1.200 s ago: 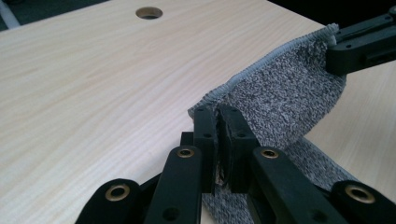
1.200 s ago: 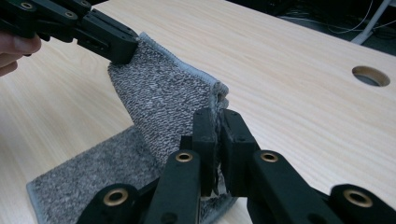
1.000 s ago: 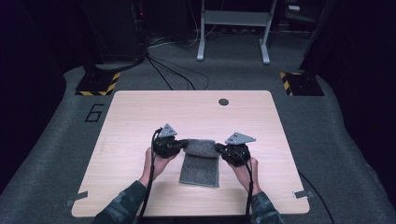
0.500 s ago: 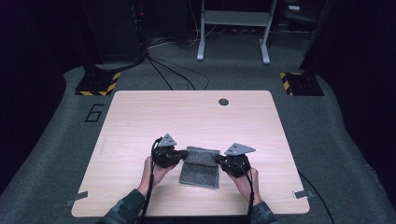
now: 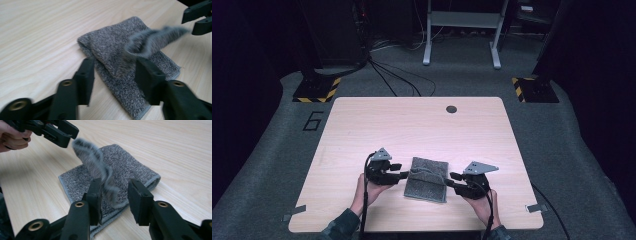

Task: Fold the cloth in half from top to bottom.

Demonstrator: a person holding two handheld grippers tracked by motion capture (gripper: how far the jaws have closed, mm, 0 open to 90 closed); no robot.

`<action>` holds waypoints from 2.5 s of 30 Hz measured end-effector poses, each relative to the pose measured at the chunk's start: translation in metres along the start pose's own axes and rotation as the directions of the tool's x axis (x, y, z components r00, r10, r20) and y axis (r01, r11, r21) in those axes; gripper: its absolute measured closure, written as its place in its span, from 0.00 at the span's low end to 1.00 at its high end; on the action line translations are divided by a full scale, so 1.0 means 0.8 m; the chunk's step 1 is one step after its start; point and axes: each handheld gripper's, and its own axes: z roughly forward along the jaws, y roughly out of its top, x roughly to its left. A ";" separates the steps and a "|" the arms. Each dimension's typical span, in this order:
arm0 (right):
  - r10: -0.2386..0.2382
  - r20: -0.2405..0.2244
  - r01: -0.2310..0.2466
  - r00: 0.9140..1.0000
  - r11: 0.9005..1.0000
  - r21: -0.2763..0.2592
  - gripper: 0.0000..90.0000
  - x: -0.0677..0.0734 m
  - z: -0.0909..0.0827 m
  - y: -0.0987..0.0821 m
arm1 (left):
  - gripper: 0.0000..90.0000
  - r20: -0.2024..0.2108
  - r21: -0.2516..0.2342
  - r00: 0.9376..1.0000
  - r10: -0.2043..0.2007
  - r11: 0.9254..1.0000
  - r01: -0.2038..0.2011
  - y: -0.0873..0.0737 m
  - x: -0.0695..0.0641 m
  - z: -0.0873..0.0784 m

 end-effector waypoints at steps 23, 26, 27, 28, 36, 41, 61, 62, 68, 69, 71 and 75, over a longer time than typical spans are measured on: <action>0.010 0.158 -0.049 0.987 0.968 0.246 0.22 0.022 0.062 -0.021 | 0.28 -0.141 0.219 0.981 0.136 0.970 -0.103 -0.023 -0.020 0.048; -0.003 0.164 -0.042 0.986 0.962 0.270 0.21 0.023 0.065 -0.026 | 0.27 -0.160 0.216 0.977 0.144 0.970 -0.108 -0.031 -0.023 0.047; -0.014 0.167 -0.031 0.986 0.963 0.267 0.20 0.022 0.064 -0.028 | 0.27 -0.166 0.220 0.975 0.151 0.969 -0.112 -0.032 -0.024 0.047; -0.014 0.168 -0.031 0.986 0.964 0.263 0.20 0.022 0.064 -0.028 | 0.27 -0.171 0.216 0.974 0.148 0.970 -0.109 -0.035 -0.025 0.046; -0.028 0.167 -0.016 0.986 0.966 0.257 0.17 0.006 0.065 -0.028 | 0.26 -0.215 0.191 0.965 0.150 0.975 -0.109 -0.044 -0.034 0.047; 0.009 0.096 -0.030 0.995 0.976 0.217 0.16 -0.004 0.054 -0.020 | 0.22 -0.192 0.166 0.976 0.099 0.984 -0.067 -0.039 -0.026 0.038; 0.025 0.247 -0.089 0.969 0.964 0.251 0.09 -0.054 0.096 0.005 | 0.17 -0.253 0.207 0.964 0.082 0.978 -0.030 -0.010 0.010 0.074; 0.029 0.249 -0.093 0.968 0.964 0.251 0.09 -0.055 0.096 0.006 | 0.17 -0.259 0.198 0.963 0.076 0.980 -0.024 -0.009 0.011 0.075; 0.041 0.262 -0.107 0.964 0.964 0.244 0.08 -0.070 0.104 0.012 | 0.17 -0.265 0.182 0.962 0.058 0.983 -0.009 -0.002 0.021 0.083; 0.040 0.263 -0.107 0.964 0.963 0.246 0.08 -0.073 0.105 0.013 | 0.16 -0.263 0.183 0.963 0.059 0.983 -0.011 -0.001 0.023 0.084; 0.049 0.265 -0.116 0.963 0.963 0.244 0.08 -0.077 0.108 0.016 | 0.16 -0.262 0.179 0.964 0.047 0.984 0.001 0.002 0.026 0.084; 0.053 0.260 -0.115 0.964 0.966 0.229 0.09 -0.076 0.104 0.018 | 0.15 -0.263 0.156 0.964 0.041 0.988 0.000 0.004 0.024 0.073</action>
